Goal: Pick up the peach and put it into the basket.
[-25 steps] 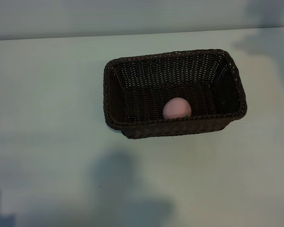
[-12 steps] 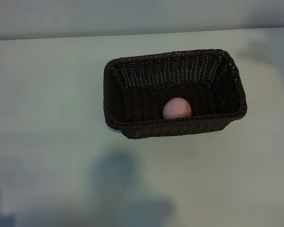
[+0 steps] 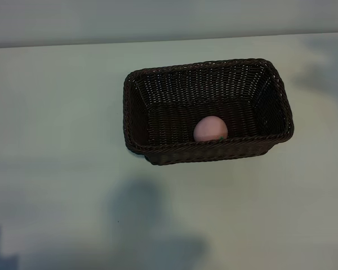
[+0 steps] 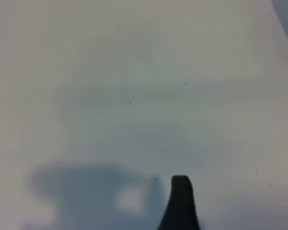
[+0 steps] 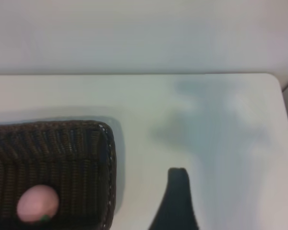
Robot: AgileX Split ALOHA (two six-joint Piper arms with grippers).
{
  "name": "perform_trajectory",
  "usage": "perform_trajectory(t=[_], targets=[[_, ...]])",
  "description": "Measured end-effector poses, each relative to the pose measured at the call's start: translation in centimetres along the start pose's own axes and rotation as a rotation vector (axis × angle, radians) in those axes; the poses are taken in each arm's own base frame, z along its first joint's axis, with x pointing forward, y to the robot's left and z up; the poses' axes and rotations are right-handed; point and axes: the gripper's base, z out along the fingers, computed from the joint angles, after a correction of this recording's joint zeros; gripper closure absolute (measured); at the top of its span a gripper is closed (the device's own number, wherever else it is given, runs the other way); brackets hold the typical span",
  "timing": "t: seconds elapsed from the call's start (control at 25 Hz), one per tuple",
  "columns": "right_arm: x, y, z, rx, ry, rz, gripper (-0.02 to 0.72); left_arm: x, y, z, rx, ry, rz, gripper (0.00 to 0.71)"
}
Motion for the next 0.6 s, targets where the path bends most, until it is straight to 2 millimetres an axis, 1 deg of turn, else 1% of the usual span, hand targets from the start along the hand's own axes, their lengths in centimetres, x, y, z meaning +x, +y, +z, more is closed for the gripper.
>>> perform_trajectory(t=[0.12, 0.16, 0.2, 0.24, 0.48, 0.6], targets=[[1.0, -0.2, -1.6, 0.018, -0.045, -0.008, 0.120, 0.0, 0.0, 0.0, 0.000, 0.000, 0.000, 0.118], [1.6, -0.2, -2.1, 0.022, -0.065, -0.011, 0.120, 0.0, 0.0, 0.0, 0.000, 0.000, 0.000, 0.118], [2.2, -0.3, -3.1, 0.021, -0.097, -0.012, 0.120, 0.0, 0.0, 0.0, 0.000, 0.000, 0.000, 0.118], [2.7, -0.3, -3.4, 0.027, -0.118, -0.015, 0.120, 0.0, 0.0, 0.0, 0.000, 0.000, 0.000, 0.118], [6.0, -0.6, -2.6, 0.039, -0.138, -0.023, 0.120, 0.0, 0.0, 0.0, 0.000, 0.000, 0.000, 0.118], [7.6, -0.8, -2.5, 0.054, -0.141, -0.031, 0.120, 0.0, 0.0, 0.0, 0.000, 0.000, 0.000, 0.118]])
